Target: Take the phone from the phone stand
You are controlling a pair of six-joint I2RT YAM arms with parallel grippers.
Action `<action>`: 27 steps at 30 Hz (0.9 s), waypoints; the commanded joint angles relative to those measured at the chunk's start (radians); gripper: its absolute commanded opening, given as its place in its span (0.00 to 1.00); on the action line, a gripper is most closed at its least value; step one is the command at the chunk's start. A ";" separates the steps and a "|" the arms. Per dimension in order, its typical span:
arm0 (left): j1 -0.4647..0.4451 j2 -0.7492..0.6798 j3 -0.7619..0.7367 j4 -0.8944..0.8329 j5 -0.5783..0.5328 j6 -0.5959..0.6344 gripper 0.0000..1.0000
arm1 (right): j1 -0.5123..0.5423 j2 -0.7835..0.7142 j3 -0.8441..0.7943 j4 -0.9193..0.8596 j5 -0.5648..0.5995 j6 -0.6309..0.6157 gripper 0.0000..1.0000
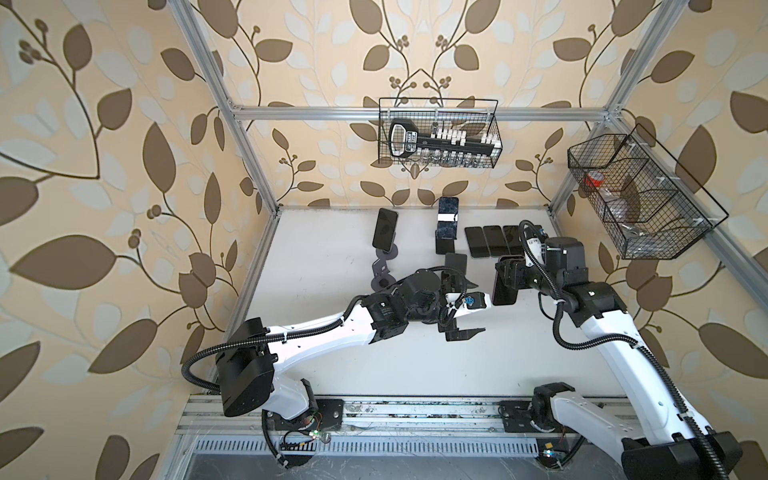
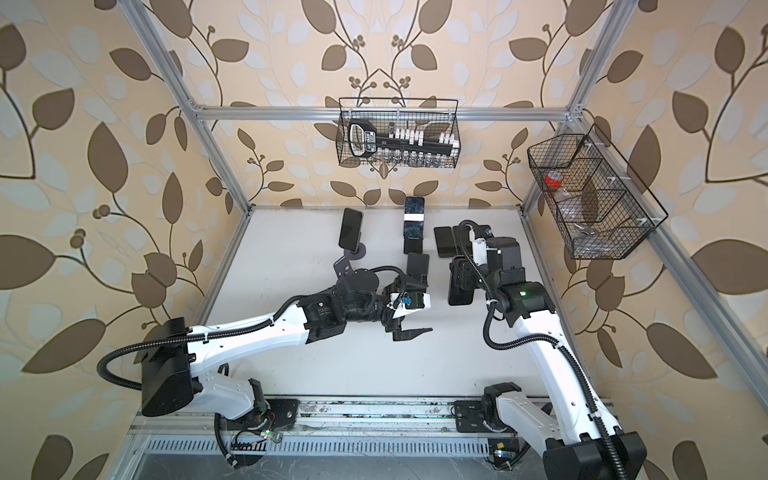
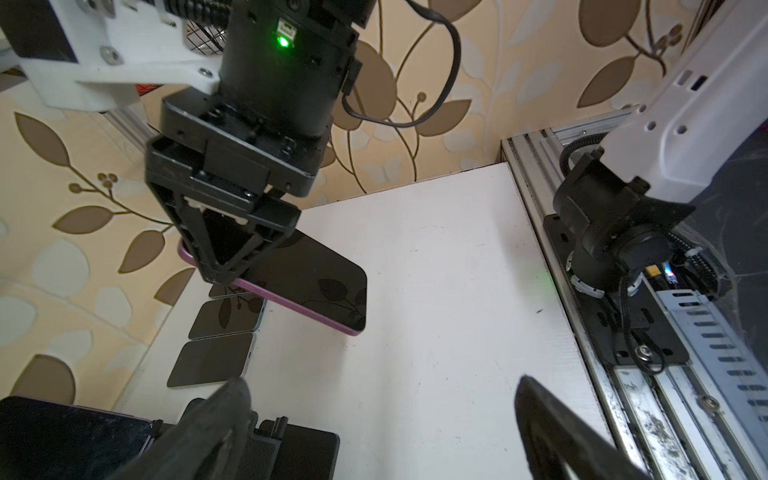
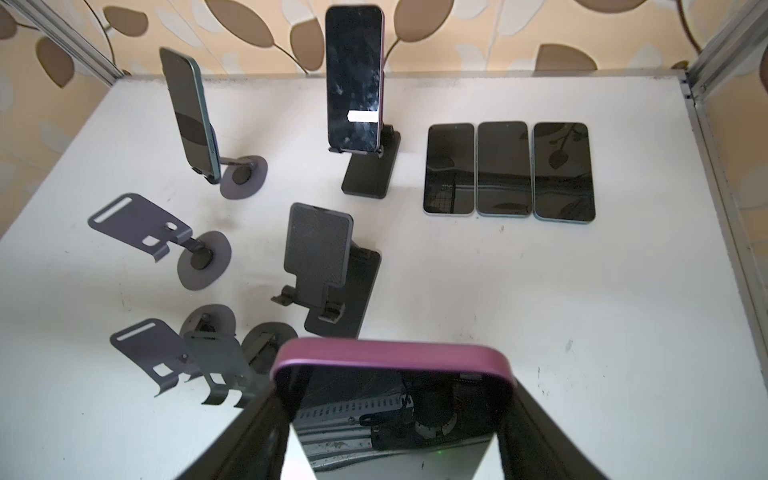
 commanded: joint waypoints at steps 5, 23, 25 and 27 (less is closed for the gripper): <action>0.002 -0.080 -0.116 0.137 -0.074 0.026 0.99 | -0.006 0.023 0.085 -0.062 0.035 -0.055 0.03; 0.000 -0.113 -0.139 0.156 -0.102 0.052 0.99 | -0.026 0.126 0.173 -0.099 0.034 -0.069 0.00; 0.000 -0.116 -0.140 0.172 -0.155 0.043 0.99 | -0.029 0.145 0.177 -0.091 0.034 -0.069 0.00; 0.000 -0.122 -0.131 0.179 -0.215 0.026 0.99 | -0.033 0.162 0.185 -0.081 0.031 -0.067 0.00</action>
